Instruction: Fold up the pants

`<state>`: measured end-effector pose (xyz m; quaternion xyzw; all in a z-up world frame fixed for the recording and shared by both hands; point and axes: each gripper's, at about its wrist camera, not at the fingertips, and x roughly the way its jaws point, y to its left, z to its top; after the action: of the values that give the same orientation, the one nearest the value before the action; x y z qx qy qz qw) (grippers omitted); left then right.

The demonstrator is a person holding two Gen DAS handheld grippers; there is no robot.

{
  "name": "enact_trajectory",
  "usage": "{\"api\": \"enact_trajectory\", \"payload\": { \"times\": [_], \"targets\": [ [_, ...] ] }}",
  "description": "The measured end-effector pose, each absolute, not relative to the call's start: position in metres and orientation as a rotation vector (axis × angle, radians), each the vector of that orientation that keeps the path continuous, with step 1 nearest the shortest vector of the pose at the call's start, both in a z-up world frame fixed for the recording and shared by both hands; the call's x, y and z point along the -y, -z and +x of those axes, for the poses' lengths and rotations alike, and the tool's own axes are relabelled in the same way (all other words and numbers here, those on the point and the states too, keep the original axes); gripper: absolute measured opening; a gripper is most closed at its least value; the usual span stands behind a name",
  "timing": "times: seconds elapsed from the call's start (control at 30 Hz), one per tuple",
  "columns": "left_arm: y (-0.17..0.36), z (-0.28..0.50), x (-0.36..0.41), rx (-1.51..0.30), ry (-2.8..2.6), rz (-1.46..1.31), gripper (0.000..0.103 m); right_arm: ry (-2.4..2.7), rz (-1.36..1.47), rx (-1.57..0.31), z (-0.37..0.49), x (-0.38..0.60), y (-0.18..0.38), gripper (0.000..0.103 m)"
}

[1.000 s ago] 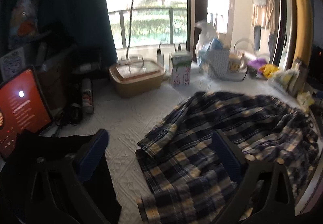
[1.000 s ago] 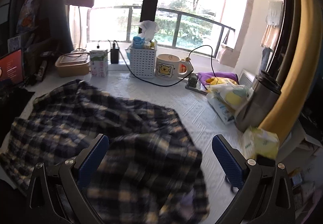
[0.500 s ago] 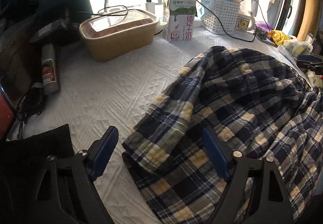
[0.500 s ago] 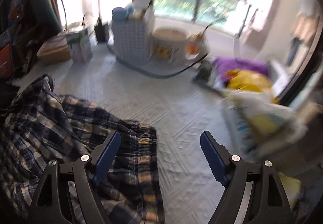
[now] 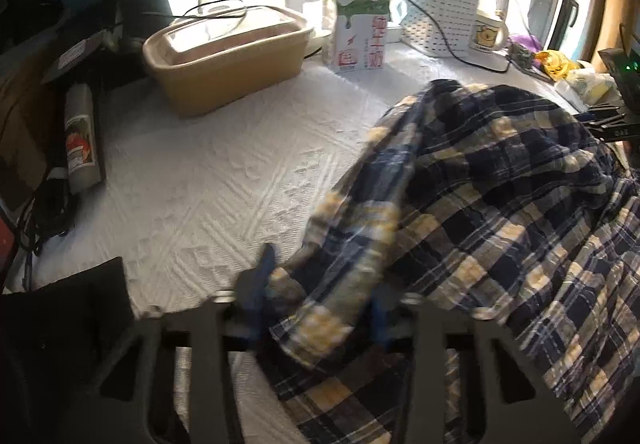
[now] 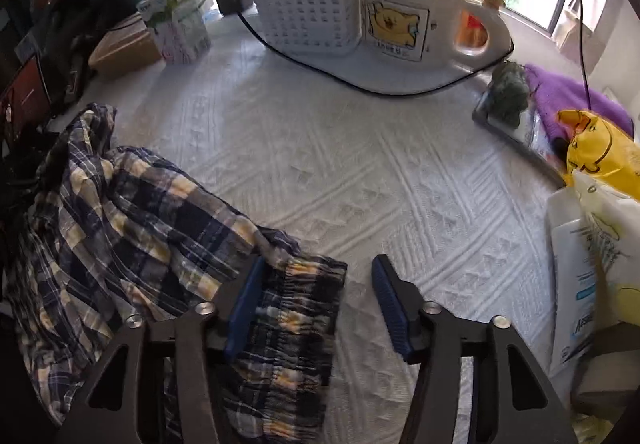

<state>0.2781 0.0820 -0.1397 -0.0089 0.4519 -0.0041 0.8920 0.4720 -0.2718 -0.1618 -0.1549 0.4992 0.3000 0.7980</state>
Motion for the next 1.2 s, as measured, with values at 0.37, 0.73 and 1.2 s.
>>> {"api": "enact_trajectory", "payload": {
  "times": [0.37, 0.73, 1.2],
  "targets": [
    [0.109, 0.299, -0.097, -0.842, -0.05, 0.036, 0.004, -0.355, -0.553, -0.688, 0.436, 0.248, 0.113, 0.025],
    [0.073, 0.385, -0.109, -0.757, -0.095, 0.129, 0.004, -0.106, -0.382, -0.535, 0.488, 0.271, 0.086, 0.025],
    [0.096, 0.395, -0.097, -0.833, -0.111, 0.187, 0.061, -0.084, -0.392, -0.707, 0.542, 0.282, 0.141, 0.029]
  ]
}}
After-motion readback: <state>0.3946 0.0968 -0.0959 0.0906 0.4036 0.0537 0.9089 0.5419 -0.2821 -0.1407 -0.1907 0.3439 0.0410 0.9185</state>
